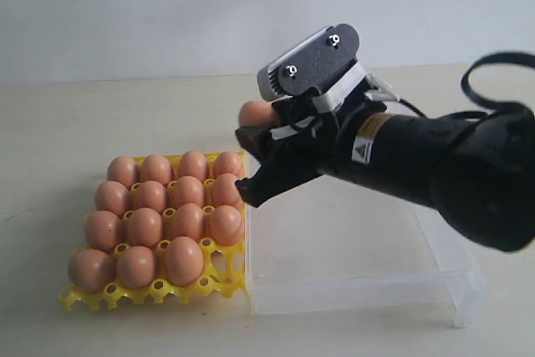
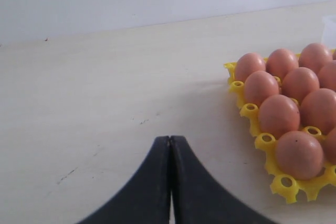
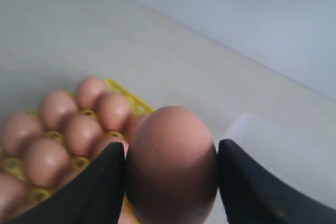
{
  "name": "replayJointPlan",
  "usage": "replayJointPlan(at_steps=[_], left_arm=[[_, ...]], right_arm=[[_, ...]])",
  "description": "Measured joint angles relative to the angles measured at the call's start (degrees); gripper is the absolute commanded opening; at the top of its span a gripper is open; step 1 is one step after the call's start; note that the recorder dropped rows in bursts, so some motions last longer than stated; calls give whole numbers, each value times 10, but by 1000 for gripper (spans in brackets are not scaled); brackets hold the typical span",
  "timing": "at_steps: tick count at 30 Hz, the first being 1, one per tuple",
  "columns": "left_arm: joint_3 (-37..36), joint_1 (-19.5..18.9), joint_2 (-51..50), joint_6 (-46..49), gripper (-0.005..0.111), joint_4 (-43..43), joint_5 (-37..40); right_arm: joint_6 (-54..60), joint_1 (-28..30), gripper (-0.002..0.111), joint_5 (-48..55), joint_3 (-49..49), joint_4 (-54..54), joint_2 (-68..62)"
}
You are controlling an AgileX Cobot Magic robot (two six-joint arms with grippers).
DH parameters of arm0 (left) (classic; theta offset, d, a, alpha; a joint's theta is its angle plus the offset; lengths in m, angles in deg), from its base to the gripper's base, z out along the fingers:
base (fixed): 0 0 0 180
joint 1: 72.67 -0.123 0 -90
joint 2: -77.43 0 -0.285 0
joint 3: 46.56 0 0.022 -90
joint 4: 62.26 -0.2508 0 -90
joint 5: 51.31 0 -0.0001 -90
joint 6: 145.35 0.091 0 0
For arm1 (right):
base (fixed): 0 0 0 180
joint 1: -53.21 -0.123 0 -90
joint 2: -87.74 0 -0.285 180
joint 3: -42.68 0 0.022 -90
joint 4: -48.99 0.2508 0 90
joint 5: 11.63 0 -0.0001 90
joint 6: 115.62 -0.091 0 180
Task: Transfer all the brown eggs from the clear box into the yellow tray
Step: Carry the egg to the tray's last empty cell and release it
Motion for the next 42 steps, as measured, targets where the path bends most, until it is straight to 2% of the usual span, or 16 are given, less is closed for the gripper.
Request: replayJointPlan(at_steps=[2, 4, 13, 28, 42], left_arm=[[0, 0, 0, 0, 0, 0, 0], [0, 0, 0, 0, 0, 0, 0], [0, 0, 0, 0, 0, 0, 0], [0, 0, 0, 0, 0, 0, 0], [0, 0, 0, 0, 0, 0, 0]], right_arm=[[-111, -14, 0, -68, 25, -75, -3], [-170, -27, 0, -127, 42, -109, -13], [-269, -41, 0, -247, 54, -146, -96], [-329, -42, 0, -278, 54, -147, -202], [-333, -42, 0, -276, 56, -105, -209]])
